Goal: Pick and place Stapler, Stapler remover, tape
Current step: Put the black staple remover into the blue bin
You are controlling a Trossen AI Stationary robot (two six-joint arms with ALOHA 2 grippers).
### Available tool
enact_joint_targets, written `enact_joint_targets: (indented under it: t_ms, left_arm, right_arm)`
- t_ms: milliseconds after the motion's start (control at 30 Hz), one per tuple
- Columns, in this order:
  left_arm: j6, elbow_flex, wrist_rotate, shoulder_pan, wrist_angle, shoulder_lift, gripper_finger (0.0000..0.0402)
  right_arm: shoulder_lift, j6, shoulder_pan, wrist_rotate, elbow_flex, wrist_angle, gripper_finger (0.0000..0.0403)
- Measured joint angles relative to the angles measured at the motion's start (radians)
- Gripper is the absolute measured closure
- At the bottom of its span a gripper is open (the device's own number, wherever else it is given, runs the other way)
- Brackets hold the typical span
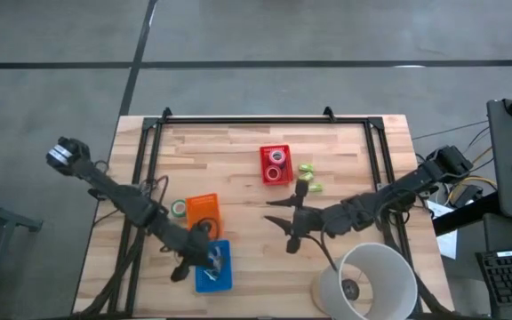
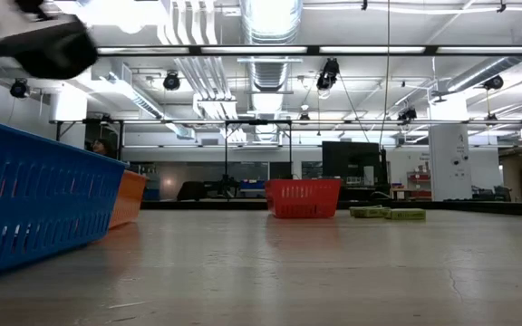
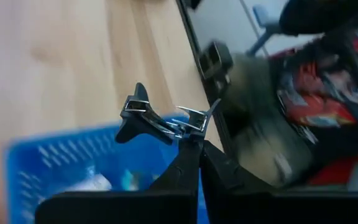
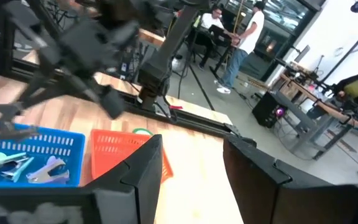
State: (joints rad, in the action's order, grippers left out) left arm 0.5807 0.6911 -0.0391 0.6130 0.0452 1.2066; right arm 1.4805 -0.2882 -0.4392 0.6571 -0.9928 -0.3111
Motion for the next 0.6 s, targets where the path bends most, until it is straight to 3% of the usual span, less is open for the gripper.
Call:
enact_joint_targets:
  t_ms: [167, 300, 600]
  left_arm:
    - [0.192, -0.027, 0.03, 0.086, 0.004, 0.061, 0.0391]
    - [0.333, -0.054, 0.049, 0.096, 0.009, 0.104, 0.0388]
    - [0.37, -0.057, 0.139, 0.091, 0.008, 0.111, 0.0366]
  right_arm:
    - [0.0, 0.001, 0.005, -0.001, 0.0, -0.002, 0.0248]
    - [0.0, 0.001, 0.008, -0.001, 0.0, -0.002, 0.0252]
    - [0.0, 0.012, 0.01, -0.001, 0.0, 0.0, 0.0251]
